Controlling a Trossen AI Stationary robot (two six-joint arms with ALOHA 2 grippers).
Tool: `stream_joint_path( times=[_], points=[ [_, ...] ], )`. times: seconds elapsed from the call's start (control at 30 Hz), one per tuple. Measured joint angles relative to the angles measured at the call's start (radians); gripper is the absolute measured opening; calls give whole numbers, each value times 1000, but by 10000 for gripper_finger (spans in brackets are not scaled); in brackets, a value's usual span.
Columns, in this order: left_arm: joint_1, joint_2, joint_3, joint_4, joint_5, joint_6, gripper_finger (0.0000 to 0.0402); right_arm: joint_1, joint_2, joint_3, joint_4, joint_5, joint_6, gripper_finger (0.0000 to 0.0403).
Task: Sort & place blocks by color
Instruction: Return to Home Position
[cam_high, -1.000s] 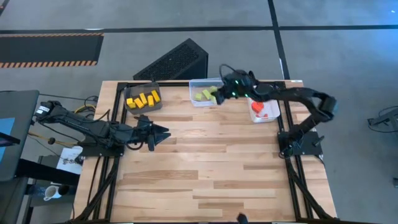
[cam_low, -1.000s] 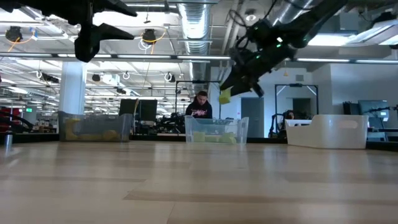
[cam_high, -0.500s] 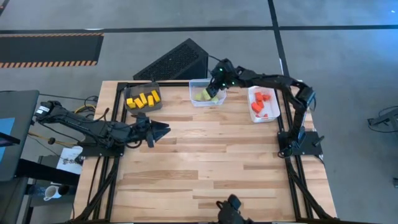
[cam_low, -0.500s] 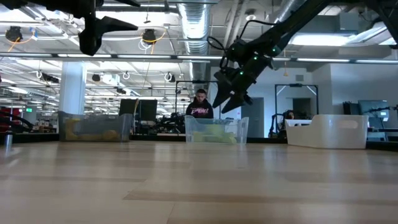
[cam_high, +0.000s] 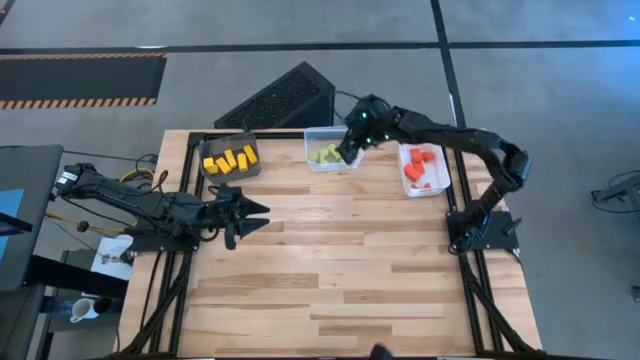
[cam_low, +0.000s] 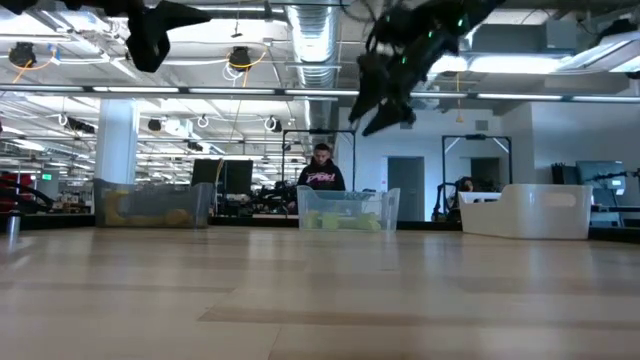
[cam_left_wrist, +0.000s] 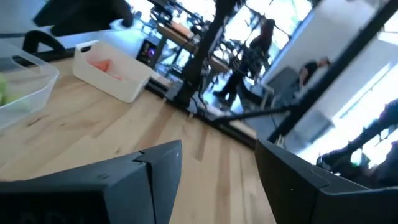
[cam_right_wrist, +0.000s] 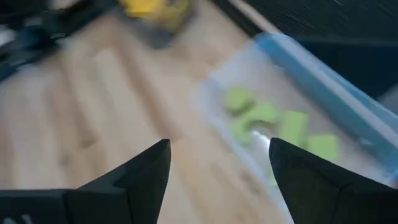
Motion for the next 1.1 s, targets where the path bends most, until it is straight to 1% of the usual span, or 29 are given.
stream_joint_path(
  times=[0.1,0.23,0.37,0.43,0.6,0.67,0.77,0.83,0.97,1.1],
  points=[
    [0,-49,0,-71,26,39,185,93,-64,0,-29,8,-7,294],
    [0,-125,0,-162,27,71,185,233,-141,0,-54,114,29,294],
    [0,-200,0,-207,29,113,185,367,-201,0,-69,220,92,294],
    [1,-229,0,-210,42,139,185,433,-220,0,-70,260,126,294],
    [0,-291,0,-210,79,189,185,596,-235,0,-75,289,253,295],
    [0,-310,0,-210,79,208,185,660,-235,0,-73,341,276,295],
    [0,-345,0,-210,78,237,185,750,-236,0,-71,447,292,295],
    [0,-372,0,-210,75,247,185,799,-247,-1,-74,500,309,295],
    [0,-431,0,-211,74,251,185,856,-281,0,-65,512,352,292],
    [0,-495,0,-219,69,264,185,894,-327,-16,-66,563,348,280]
  ],
)
